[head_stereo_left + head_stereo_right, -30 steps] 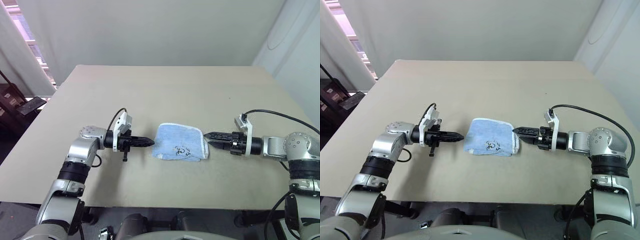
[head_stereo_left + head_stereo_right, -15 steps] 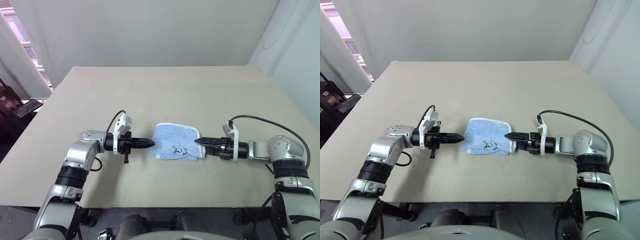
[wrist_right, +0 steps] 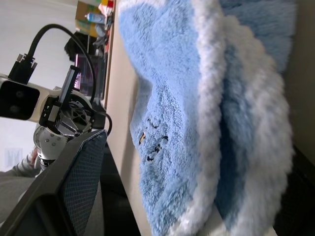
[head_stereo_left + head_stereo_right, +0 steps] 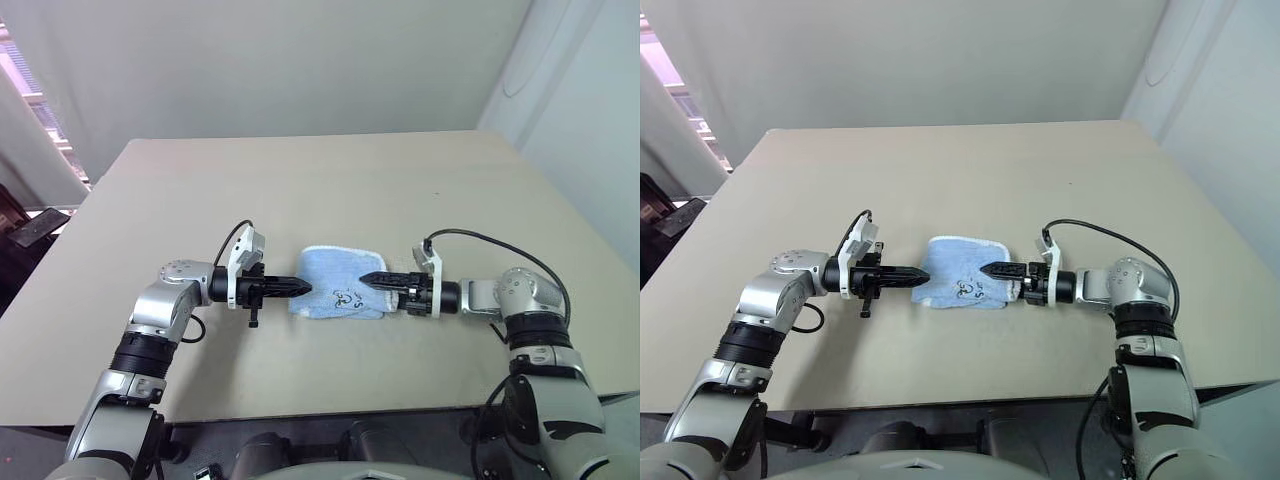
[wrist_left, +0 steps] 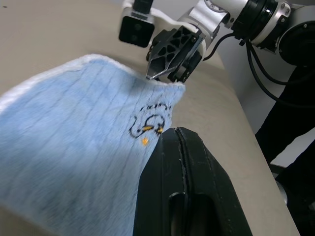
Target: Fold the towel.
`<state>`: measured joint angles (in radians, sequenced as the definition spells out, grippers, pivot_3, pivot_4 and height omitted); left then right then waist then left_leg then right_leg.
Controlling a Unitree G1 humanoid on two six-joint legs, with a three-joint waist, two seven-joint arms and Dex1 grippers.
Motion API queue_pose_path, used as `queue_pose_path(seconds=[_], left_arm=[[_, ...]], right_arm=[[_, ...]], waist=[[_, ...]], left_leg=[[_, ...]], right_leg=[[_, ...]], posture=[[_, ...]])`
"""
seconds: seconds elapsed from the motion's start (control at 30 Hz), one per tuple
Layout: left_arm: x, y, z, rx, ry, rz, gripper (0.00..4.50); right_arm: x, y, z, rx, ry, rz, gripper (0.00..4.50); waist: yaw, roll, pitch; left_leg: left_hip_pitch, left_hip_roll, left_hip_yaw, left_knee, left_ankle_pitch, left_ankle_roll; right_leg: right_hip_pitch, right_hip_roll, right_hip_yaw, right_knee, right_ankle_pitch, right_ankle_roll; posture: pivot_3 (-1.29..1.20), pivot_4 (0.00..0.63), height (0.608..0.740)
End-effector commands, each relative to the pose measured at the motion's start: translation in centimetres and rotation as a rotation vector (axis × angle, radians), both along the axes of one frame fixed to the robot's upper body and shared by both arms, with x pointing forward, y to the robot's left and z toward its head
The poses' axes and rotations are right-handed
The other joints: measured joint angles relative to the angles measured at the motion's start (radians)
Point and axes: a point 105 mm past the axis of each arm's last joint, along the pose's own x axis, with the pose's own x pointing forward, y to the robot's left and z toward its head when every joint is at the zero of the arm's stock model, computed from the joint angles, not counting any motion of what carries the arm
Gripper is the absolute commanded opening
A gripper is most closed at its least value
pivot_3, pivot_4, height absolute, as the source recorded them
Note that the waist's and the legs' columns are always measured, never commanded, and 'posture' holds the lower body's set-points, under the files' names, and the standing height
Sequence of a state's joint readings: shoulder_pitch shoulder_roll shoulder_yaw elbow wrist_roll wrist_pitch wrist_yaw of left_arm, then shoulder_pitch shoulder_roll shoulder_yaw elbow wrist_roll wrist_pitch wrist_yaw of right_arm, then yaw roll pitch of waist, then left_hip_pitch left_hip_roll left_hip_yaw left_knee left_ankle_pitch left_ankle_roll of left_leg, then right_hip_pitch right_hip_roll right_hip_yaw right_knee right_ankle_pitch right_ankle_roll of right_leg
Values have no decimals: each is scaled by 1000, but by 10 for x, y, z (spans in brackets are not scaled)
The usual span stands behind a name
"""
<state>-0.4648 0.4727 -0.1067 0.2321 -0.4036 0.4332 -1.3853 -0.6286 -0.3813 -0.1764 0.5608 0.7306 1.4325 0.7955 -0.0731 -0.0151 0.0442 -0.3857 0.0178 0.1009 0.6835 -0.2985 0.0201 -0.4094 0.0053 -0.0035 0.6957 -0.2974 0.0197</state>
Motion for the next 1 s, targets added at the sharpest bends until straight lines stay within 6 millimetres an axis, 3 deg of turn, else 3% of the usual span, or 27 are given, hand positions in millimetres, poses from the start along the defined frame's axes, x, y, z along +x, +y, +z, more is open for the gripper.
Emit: queue_pose_path(seconds=[0.03, 0.13, 0.3, 0.57, 0.63, 0.8, 0.9, 1.0], left_arm=[[-1, -2, 8, 2, -42, -15, 0], [0, -1, 8, 4, -44, -9, 0], [1, 0, 8, 7, -49, 3, 0], [3, 2, 8, 5, -44, 15, 0], [5, 2, 9, 1, -42, 22, 0], [10, 3, 11, -10, -43, 47, 0], [16, 6, 15, -27, -40, 80, 0], [19, 8, 17, -30, -42, 94, 0]], right_arm=[[-2, 19, -7, 6, 40, 43, 4448], [-1, 22, -13, -17, 65, 40, 4448], [3, 21, -23, -33, 94, -2, 2760], [1, 30, -17, 9, 98, 12, 96], [-1, 32, -15, 27, 96, 12, 23], [2, 27, 16, 122, -27, -40, 23], [27, -7, 48, 197, -146, -278, 23], [35, -38, 71, 200, -266, -463, 23]], waist=[[0, 0, 0], [0, 0, 0], [0, 0, 0], [-3, -5, -3], [-3, -5, -3], [2, -2, -1], [6, 1, 0], [21, 1, 0]], left_leg=[[0, 0, 0, 0, 0, 0], [1, 0, 0, 0, 1, -1], [3, 0, 0, 0, 1, -2], [11, 0, 1, 0, 1, -2], [12, 0, 1, 0, 1, -3], [9, 0, 1, -3, 1, -3], [3, 1, 1, -3, 2, -4], [-9, -1, 2, -1, 2, -4]], right_leg=[[0, 0, 0, 0, 0, 0], [0, 0, 0, 2, 0, 0], [0, 0, 0, 3, 0, -1], [8, 0, 1, 3, 0, -1], [8, -1, 1, 3, 0, -2], [4, 0, 1, 3, 0, -4], [0, 0, 1, 3, -1, -5], [-11, -2, 1, 3, -1, -3]], posture=[[0, 0, 724], [0, 0, 724], [0, 0, 724], [0, 0, 724], [0, 0, 724], [0, 0, 724], [0, 0, 724], [0, 0, 724]])
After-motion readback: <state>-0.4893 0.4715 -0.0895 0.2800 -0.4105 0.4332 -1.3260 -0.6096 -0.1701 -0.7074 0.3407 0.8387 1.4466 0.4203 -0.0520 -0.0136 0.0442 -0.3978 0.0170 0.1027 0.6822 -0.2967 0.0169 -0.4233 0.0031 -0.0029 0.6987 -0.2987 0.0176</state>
